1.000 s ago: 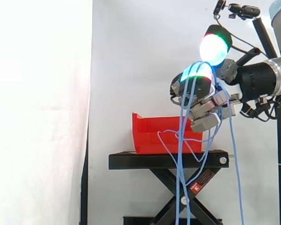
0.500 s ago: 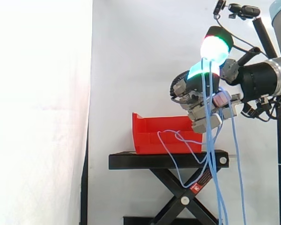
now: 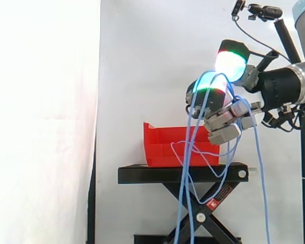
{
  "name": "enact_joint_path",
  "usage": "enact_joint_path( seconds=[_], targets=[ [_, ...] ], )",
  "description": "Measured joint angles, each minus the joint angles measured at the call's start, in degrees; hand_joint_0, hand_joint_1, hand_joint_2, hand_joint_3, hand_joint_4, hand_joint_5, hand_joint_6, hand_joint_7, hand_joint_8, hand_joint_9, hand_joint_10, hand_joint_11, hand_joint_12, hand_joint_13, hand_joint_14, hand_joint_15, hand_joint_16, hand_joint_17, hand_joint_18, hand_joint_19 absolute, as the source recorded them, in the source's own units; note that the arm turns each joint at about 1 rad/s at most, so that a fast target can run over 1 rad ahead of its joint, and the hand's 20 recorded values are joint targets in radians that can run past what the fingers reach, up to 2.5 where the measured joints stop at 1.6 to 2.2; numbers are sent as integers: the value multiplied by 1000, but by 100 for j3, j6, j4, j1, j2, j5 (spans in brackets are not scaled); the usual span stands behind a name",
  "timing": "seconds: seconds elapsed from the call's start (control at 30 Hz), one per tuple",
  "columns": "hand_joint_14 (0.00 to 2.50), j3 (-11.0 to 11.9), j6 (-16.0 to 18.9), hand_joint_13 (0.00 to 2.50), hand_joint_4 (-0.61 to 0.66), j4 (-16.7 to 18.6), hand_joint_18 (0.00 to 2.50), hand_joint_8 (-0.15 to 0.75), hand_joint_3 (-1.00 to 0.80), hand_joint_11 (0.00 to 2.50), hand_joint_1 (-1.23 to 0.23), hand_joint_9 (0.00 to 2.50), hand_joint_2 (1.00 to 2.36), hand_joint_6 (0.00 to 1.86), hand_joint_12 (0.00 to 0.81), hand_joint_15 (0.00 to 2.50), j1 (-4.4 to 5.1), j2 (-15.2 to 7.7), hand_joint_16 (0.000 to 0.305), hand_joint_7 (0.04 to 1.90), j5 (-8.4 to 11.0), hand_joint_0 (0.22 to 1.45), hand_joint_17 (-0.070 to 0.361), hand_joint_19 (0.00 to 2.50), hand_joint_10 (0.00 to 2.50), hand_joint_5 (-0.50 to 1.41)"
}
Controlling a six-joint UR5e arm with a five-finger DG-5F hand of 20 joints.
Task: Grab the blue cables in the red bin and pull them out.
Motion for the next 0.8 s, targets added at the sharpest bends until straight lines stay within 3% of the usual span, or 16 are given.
enact_joint_path(
  seconds=[0.57, 0.8],
  targets=[
    [1027, 1, -26, 822, 247, 3, 721, 282, -712, 1415, -961, 759, 1011, 303, 338, 1213, -18, 0, 42, 675, -7, 889, 95, 1156, 498, 671],
    [1056, 0, -26, 822, 271, 4, 727, 292, -962, 1381, -872, 765, 1001, 312, 352, 1179, -25, 0, 44, 681, -9, 795, 99, 1156, 525, 696]
  ],
)
